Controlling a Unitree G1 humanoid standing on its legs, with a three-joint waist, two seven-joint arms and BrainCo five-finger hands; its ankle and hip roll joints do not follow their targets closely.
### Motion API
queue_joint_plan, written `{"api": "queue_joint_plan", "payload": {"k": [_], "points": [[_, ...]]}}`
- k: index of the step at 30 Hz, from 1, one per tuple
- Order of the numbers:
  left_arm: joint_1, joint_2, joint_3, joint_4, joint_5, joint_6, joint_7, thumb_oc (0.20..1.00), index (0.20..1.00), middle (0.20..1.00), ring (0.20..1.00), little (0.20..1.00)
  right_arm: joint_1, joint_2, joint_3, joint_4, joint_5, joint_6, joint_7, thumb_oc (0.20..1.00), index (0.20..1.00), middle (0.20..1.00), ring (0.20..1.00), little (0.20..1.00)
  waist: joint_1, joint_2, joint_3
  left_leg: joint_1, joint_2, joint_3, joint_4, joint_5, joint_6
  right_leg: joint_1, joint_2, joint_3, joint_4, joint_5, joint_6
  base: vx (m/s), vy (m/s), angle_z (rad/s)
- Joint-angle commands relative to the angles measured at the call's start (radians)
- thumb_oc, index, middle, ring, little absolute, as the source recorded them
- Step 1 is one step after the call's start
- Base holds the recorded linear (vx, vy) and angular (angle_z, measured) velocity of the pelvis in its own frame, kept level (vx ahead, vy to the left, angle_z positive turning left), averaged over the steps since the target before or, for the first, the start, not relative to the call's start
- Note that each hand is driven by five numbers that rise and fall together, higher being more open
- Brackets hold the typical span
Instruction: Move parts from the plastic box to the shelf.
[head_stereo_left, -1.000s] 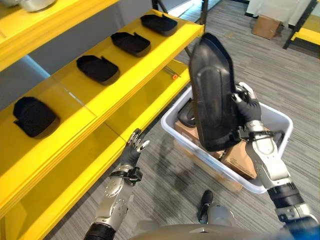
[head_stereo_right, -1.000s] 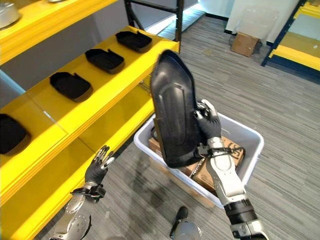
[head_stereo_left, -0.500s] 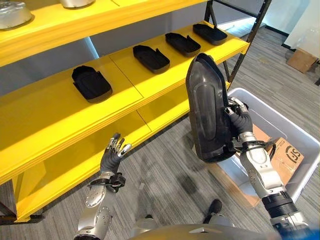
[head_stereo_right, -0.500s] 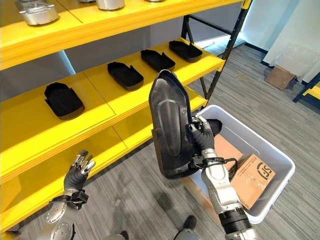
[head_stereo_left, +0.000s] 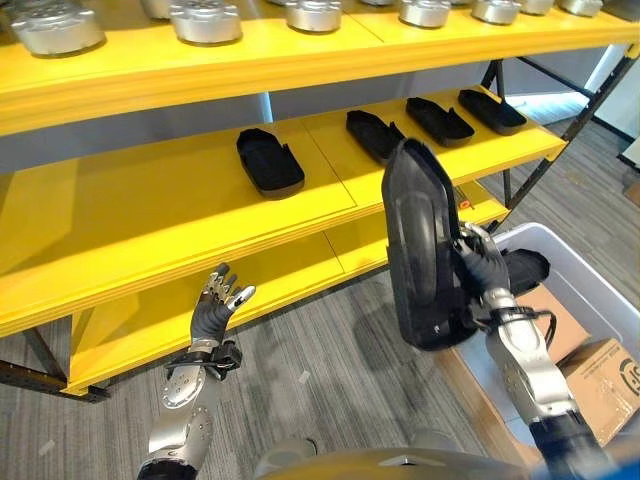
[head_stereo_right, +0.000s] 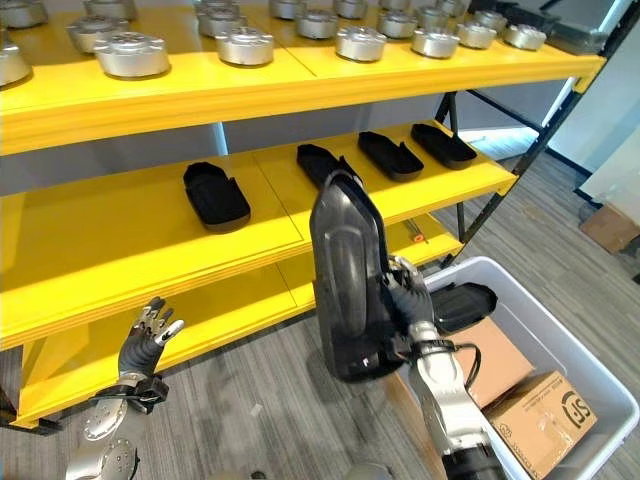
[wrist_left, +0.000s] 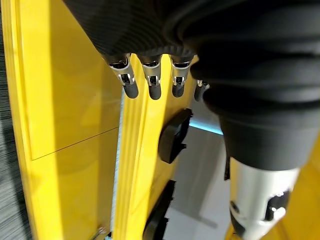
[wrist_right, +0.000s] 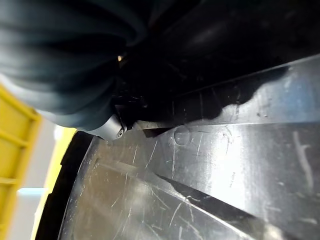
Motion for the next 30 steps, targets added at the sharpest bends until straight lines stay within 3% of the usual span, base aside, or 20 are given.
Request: {"api": "queue_joint_plan", "payload": {"k": [1,3,5,8,14,17,19,21,22,23,24,25,27,28,30], "points": [[0.002,0.024,0.008,-0.144,0.051,-0.037,-0.023,1.000,1.000,1.000,1.000,1.000,-0.087,-0.037,-0.044,-0.073,0.052,-0.075,0.022,0.200,0.200,0.200,0.200,0.200,-0.007,-0.020,-0.007,0.039,-0.091,0.005,-0.112,0.069,-0.002,0.016,-0.003,-0.177,-0.199,0.145,0.045,0.09,0.097,-0.03],[-0.011,0.021,0.002,-0.148,0.050,-0.040,-0.016,1.000,1.000,1.000,1.000,1.000,-0.095,-0.034,-0.040,-0.062,0.060,-0.087,0.020,0.200,0.200,0.200,0.200,0.200,-0.011,-0.046,-0.014,0.051,-0.124,-0.009,-0.136,0.081,0.001,0.022,0.055,-0.257,-0.278,0.167,0.035,0.11,0.041,0.01],[-0.012,0.016,0.003,-0.142,0.050,-0.044,-0.009,1.000,1.000,1.000,1.000,1.000,-0.096,-0.031,-0.027,-0.058,0.069,-0.093,0.023,0.200,0.200,0.200,0.200,0.200,-0.008,-0.061,-0.024,0.049,-0.128,-0.010,-0.145,0.088,-0.004,0.067,0.069,-0.242,-0.352,0.173,0.029,0.07,-0.039,0.40],[-0.001,0.005,0.004,-0.148,0.035,-0.056,-0.003,1.000,1.000,1.000,1.000,1.000,-0.103,-0.033,-0.006,-0.065,0.078,-0.090,0.029,0.200,0.200,0.200,0.200,0.200,0.016,-0.062,-0.037,0.044,-0.118,0.011,-0.164,0.102,-0.008,0.121,0.058,-0.199,-0.426,0.180,0.024,0.04,-0.047,0.26],[0.015,0.001,-0.001,-0.163,0.008,-0.051,-0.010,1.000,1.000,1.000,1.000,1.000,-0.109,-0.038,-0.004,-0.051,0.085,-0.087,0.024,0.200,0.200,0.200,0.200,0.200,0.041,-0.053,-0.063,0.037,-0.104,0.033,-0.160,0.095,-0.020,0.179,0.036,-0.210,-0.497,0.172,0.018,0.03,-0.049,-0.19],[0.010,-0.003,-0.011,-0.164,-0.009,-0.052,-0.021,1.000,1.000,1.000,1.000,1.000,-0.118,-0.053,-0.012,-0.051,0.088,-0.092,0.020,0.200,0.200,0.200,0.200,0.200,0.042,-0.052,-0.052,-0.008,-0.121,0.030,-0.019,0.051,-0.035,0.192,0.028,-0.216,-0.491,0.157,0.006,0.01,-0.037,0.00],[-0.016,-0.011,-0.041,-0.156,-0.027,-0.051,-0.024,1.000,1.000,1.000,1.000,1.000,-0.128,-0.069,-0.025,-0.052,0.097,-0.103,0.005,0.200,0.200,0.200,0.200,0.200,0.035,-0.046,-0.010,-0.089,-0.136,0.043,0.182,0.032,-0.083,0.199,0.020,-0.241,-0.453,0.135,-0.020,-0.05,0.003,0.71],[-0.020,-0.020,-0.049,-0.157,-0.028,-0.045,-0.025,1.000,1.000,1.000,1.000,1.000,-0.125,-0.075,-0.024,-0.051,0.096,-0.103,0.001,0.200,0.200,0.200,0.200,0.200,0.031,-0.046,0.014,-0.128,-0.065,0.065,0.249,0.045,-0.099,0.205,0.006,-0.264,-0.405,0.107,-0.023,-0.04,0.055,0.94],[-0.020,-0.020,-0.049,-0.157,-0.028,-0.045,-0.025,1.000,1.000,1.000,1.000,1.000,-0.126,-0.075,-0.024,-0.051,0.096,-0.103,0.001,0.200,0.200,0.200,0.200,0.200,0.031,-0.046,0.014,-0.128,-0.065,0.065,0.249,0.044,-0.099,0.205,0.006,-0.264,-0.405,0.107,-0.023,0.00,0.113,0.39],[-0.016,-0.017,-0.041,-0.166,-0.033,-0.041,-0.019,1.000,1.000,1.000,1.000,1.000,-0.131,-0.072,-0.016,-0.045,0.096,-0.102,-0.005,0.200,0.200,0.200,0.200,0.200,0.026,-0.058,0.009,-0.108,0.059,0.077,0.175,0.046,-0.093,0.197,-0.022,-0.264,-0.383,0.091,-0.007,0.01,0.236,0.39],[-0.023,-0.014,-0.036,-0.169,-0.043,-0.045,0.002,1.000,1.000,1.000,1.000,1.000,-0.142,-0.063,-0.004,-0.036,0.104,-0.107,-0.018,0.200,0.200,0.200,0.200,0.200,0.039,-0.047,0.007,-0.094,0.195,0.026,0.061,0.143,-0.120,0.184,-0.036,-0.240,-0.348,0.059,0.010,0.02,0.218,0.47],[-0.023,-0.014,-0.036,-0.169,-0.044,-0.045,0.002,1.000,1.000,1.000,1.000,1.000,-0.144,-0.063,-0.003,-0.034,0.104,-0.108,-0.018,0.200,0.200,0.200,0.200,0.200,0.037,-0.046,0.007,-0.085,0.199,0.027,0.043,0.151,-0.124,0.181,-0.033,-0.242,-0.340,0.053,0.007,0.02,0.219,0.29],[-0.047,-0.016,-0.032,-0.162,-0.054,-0.047,0.027,1.000,1.000,1.000,1.000,1.000,-0.160,-0.061,0.008,-0.022,0.119,-0.111,-0.040,0.200,0.200,0.200,0.200,0.200,0.037,-0.010,0.011,-0.097,0.360,0.007,-0.108,0.313,-0.167,0.138,-0.056,-0.240,-0.268,0.011,0.023,0.01,0.344,0.04],[-0.059,-0.020,-0.034,-0.153,-0.050,-0.051,0.038,1.000,1.000,1.000,1.000,1.000,-0.160,-0.061,0.004,-0.024,0.120,-0.115,-0.044,0.200,0.200,0.200,0.200,0.200,0.032,0.006,0.015,-0.100,0.389,0.071,-0.140,0.367,-0.192,0.133,-0.070,-0.262,-0.246,-0.001,0.034,0.04,0.508,0.02],[-0.049,-0.009,-0.035,-0.159,-0.036,-0.046,0.016,1.000,1.000,1.000,1.000,1.000,-0.145,-0.052,0.004,-0.038,0.110,-0.110,-0.038,0.200,0.200,0.200,0.200,0.200,0.040,0.035,0.000,-0.045,0.389,0.121,-0.212,0.325,-0.232,0.128,-0.093,-0.280,-0.236,-0.005,0.060,0.09,0.410,-0.04]]}}
